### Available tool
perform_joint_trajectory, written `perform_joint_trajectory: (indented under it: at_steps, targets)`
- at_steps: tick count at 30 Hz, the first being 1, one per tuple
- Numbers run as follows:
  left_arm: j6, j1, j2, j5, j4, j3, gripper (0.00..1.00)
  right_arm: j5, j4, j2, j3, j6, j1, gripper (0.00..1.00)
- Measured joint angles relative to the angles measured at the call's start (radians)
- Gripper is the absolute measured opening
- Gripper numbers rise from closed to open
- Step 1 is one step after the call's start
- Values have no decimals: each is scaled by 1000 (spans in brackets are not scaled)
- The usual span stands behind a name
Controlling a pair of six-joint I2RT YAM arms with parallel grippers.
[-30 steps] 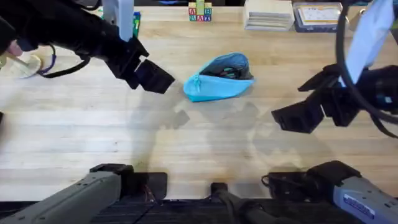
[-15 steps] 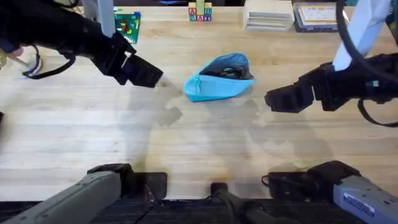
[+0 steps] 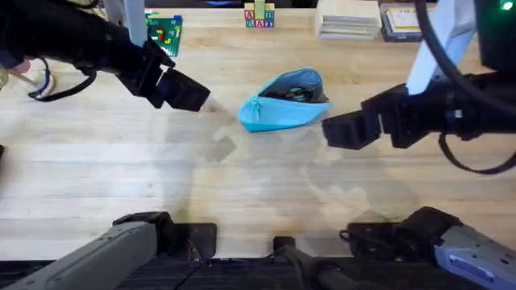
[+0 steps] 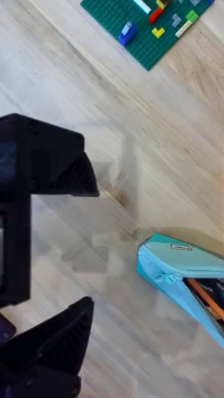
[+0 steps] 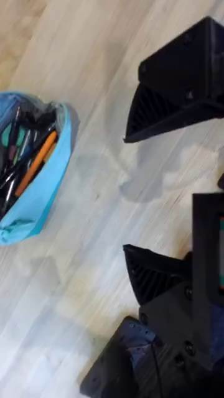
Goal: Unzip the bag, pick up the pens from the table one at a time and place them inside, then zip the bag closed.
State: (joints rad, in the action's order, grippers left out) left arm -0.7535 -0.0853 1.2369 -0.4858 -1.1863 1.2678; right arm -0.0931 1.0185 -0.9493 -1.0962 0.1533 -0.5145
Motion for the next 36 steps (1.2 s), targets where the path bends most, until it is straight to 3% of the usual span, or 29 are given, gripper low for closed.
perform_joint_trajectory:
  at_steps: [11, 18, 36]
  targets:
    - [0, 0, 0, 0, 0, 0, 993, 52, -45, -150, -6, 166, -169, 998]
    - [-3, 0, 0, 0, 0, 0, 993, 113, -57, -278, -99, 304, -235, 998]
    - [-15, 0, 0, 0, 0, 0, 993, 211, -152, -301, -126, 454, -315, 997]
